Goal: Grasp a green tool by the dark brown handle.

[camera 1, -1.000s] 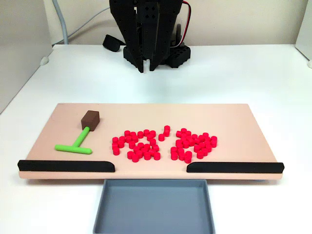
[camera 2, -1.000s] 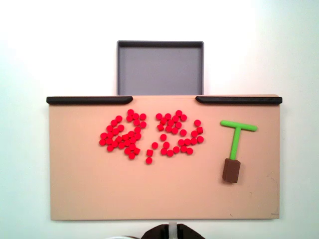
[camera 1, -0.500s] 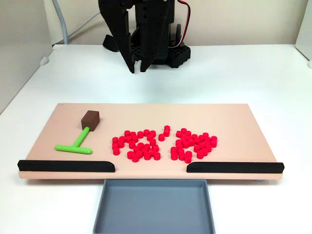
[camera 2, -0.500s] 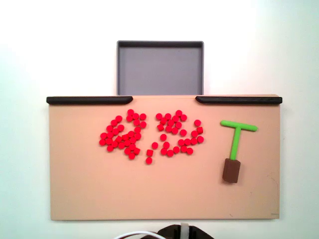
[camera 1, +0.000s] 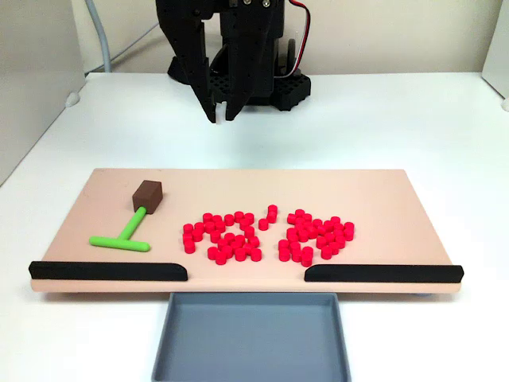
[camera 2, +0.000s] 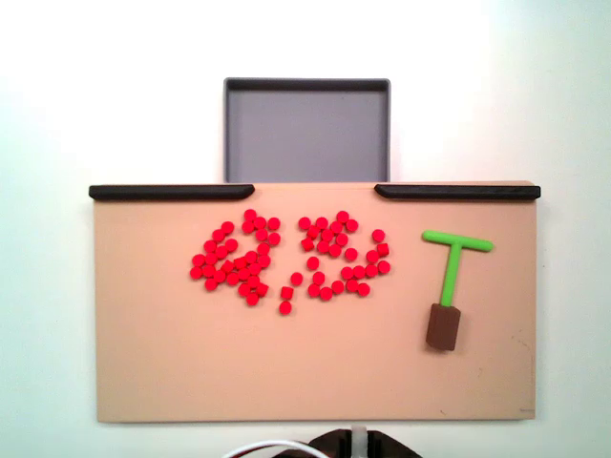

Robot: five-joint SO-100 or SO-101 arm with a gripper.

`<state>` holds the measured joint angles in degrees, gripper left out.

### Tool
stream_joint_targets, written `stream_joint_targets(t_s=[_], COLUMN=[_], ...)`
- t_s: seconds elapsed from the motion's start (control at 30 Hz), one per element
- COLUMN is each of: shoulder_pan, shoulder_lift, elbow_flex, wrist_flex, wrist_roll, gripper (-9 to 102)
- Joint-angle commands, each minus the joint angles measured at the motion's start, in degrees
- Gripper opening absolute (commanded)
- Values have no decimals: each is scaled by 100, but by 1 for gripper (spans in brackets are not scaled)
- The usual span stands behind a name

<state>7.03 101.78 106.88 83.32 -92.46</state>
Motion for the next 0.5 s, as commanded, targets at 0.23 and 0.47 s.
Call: stream_joint_targets(t_s=[0.23,0.47], shoulder_pan=[255,624], shoulder_lift=[62,-387], elbow_flex=[-264,-738], wrist_flex=[-9,-9], wrist_roll=[-185,-114], gripper=[0,0])
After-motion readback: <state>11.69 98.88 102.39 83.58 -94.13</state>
